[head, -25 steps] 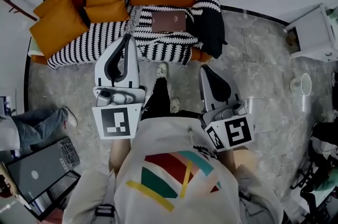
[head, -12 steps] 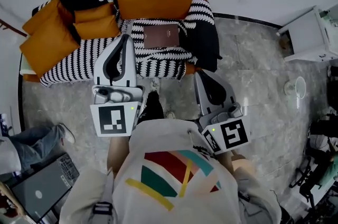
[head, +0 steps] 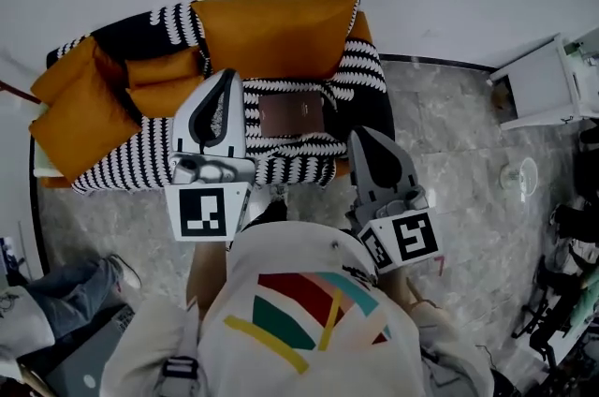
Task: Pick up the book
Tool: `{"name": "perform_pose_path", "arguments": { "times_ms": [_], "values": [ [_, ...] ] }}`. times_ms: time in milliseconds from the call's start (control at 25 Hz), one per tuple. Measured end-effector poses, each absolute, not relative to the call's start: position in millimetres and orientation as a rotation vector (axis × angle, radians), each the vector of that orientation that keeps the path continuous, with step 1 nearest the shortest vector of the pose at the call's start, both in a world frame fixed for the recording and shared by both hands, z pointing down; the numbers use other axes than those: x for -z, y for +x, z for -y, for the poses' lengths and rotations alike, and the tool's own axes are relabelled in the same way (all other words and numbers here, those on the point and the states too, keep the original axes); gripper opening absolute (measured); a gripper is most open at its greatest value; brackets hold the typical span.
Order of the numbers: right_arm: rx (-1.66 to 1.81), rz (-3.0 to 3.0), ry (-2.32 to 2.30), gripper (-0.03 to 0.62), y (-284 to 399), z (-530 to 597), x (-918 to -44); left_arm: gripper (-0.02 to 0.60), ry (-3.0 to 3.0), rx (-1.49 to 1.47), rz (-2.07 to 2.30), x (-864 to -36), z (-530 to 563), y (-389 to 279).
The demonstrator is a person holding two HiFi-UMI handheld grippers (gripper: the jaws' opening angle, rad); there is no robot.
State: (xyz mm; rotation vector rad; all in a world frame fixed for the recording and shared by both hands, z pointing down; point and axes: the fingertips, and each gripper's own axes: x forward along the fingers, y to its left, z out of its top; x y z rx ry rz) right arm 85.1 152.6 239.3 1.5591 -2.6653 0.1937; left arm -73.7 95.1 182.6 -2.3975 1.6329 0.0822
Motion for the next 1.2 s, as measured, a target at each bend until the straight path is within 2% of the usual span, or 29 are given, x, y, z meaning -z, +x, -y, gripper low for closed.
{"name": "perform_pose_path", "arguments": {
  "times_ms": [560,840,1200],
  "values": [
    [-0.367,2.538,1.556,0.012,75,-59,-282,0.008,-2.532,0.000,-1.688,-236,18,-100],
    [-0.376,2.652,1.504,0.012,96,-2,-268,0.006,-2.421,-0.031,-1.715,-207,60,-81],
    [-0.482,2.765,1.417,0.012,128,64,-277,0.006,-2.408,0.098,-1.734,-213,110,-44]
  ]
}}
